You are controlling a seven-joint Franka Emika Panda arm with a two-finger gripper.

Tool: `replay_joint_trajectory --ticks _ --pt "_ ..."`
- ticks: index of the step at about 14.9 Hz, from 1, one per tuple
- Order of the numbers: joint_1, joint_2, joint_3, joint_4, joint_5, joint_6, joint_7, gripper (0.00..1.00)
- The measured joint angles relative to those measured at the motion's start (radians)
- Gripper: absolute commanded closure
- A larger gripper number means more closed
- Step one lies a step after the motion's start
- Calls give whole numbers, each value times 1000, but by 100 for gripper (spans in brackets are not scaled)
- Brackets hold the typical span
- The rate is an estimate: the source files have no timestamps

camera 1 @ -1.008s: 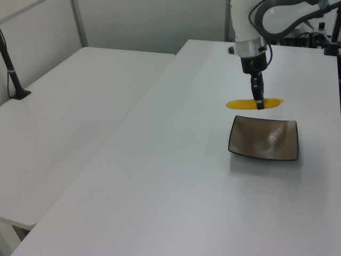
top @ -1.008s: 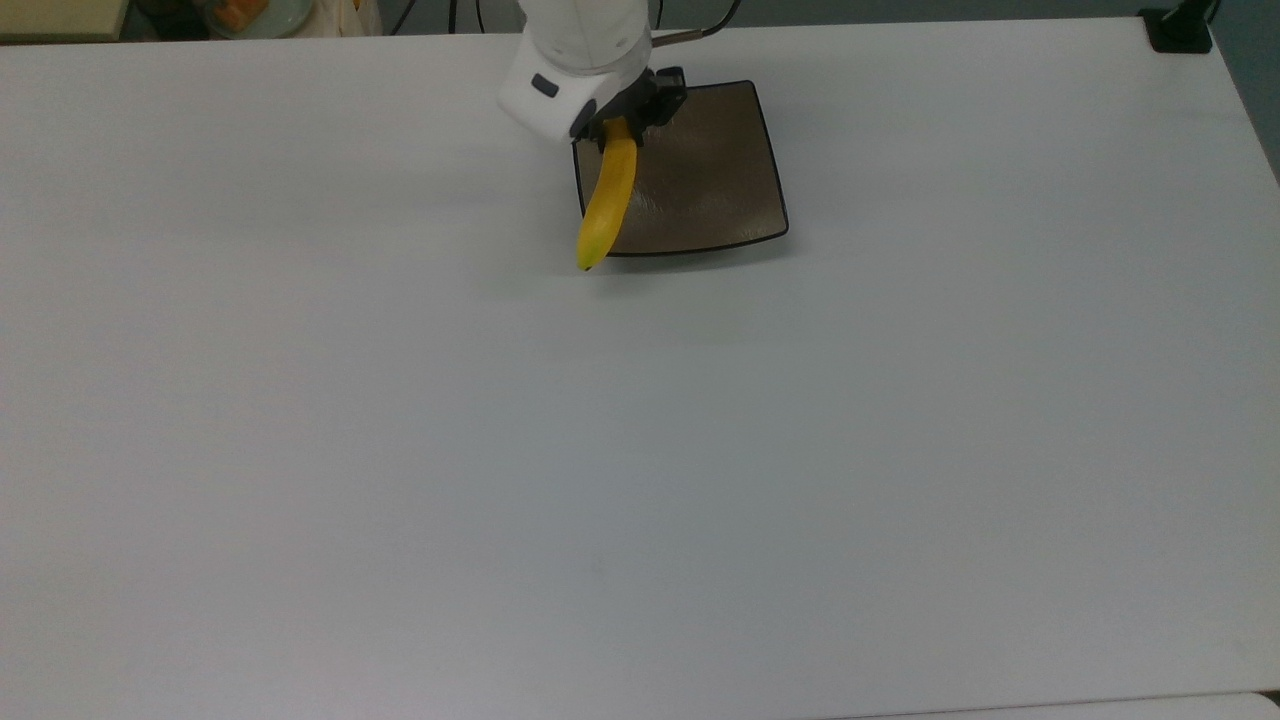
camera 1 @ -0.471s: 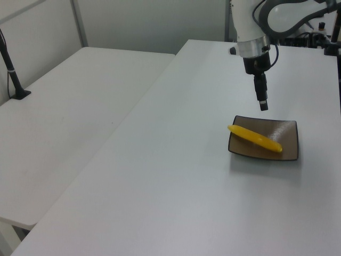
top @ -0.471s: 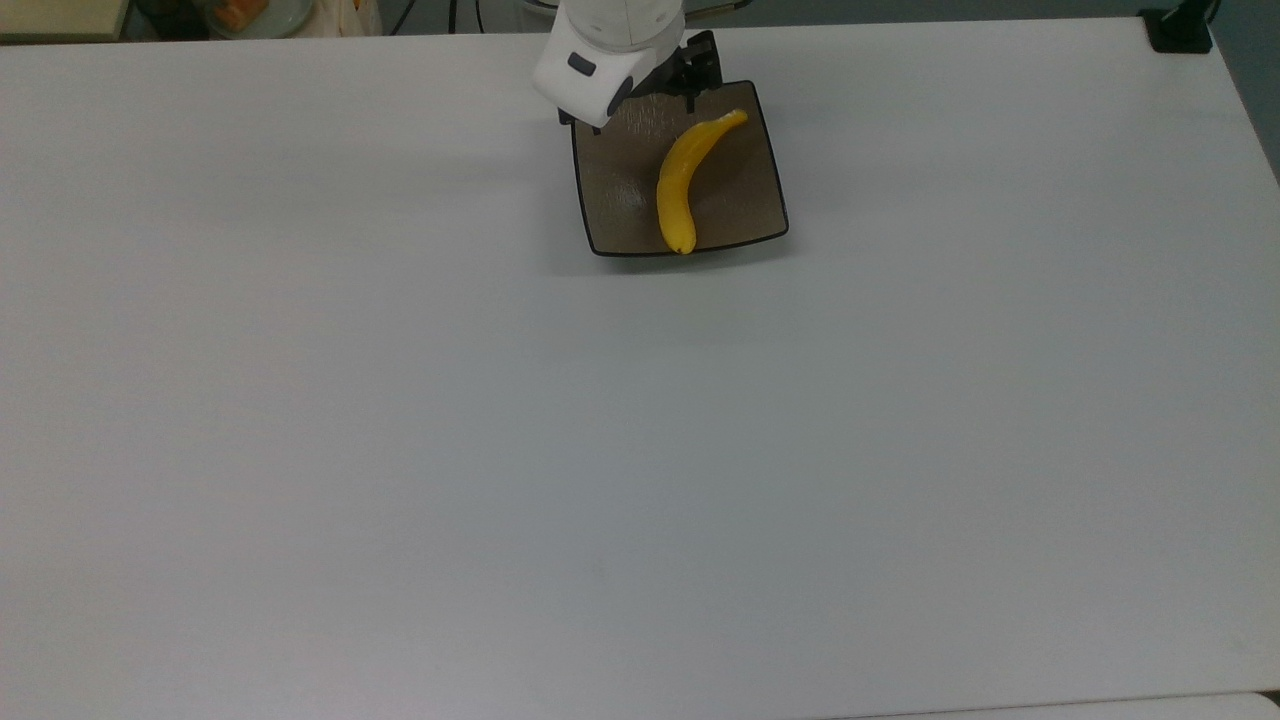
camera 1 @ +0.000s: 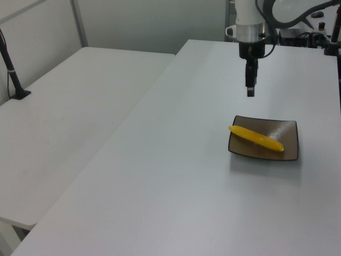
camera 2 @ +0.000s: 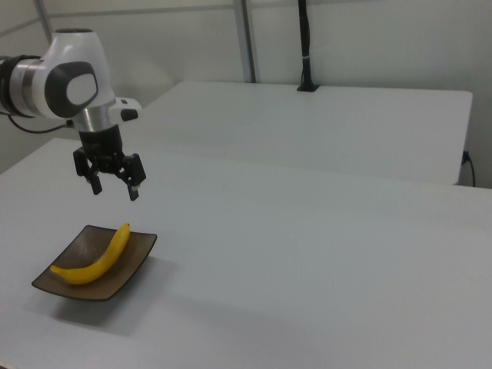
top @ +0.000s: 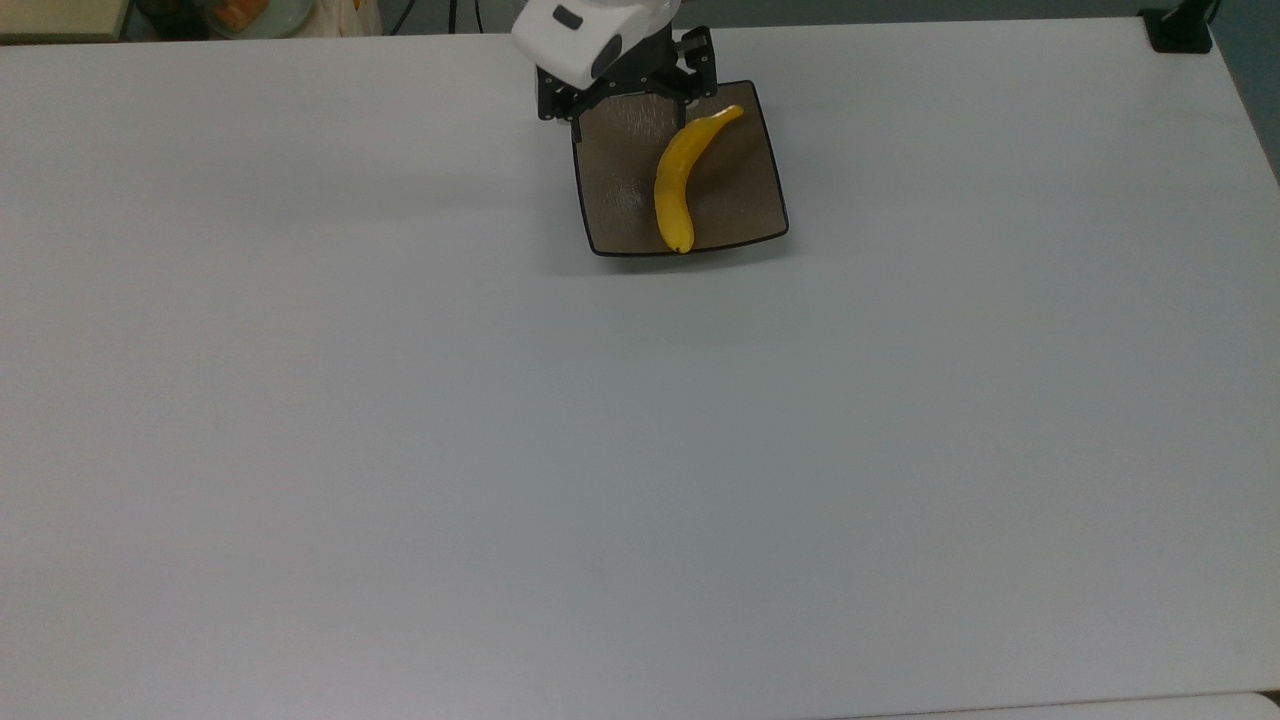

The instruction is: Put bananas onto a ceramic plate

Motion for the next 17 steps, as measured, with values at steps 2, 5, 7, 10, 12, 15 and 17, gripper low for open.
replay_joint_trajectory --ticks 2,5,7,10,12,15,17 --pt "21 -6 -1 6 -3 29 35 0" --pt "82 -9 -39 7 -6 31 57 0" --pt "139 -10 -104 7 -6 31 57 0" --pt "150 -10 -126 7 -7 31 54 0" --pt "150 -10 -129 7 -8 31 54 0" --pt "137 -11 -139 10 -9 33 54 0" --pt "123 -11 -141 10 -9 33 54 0"
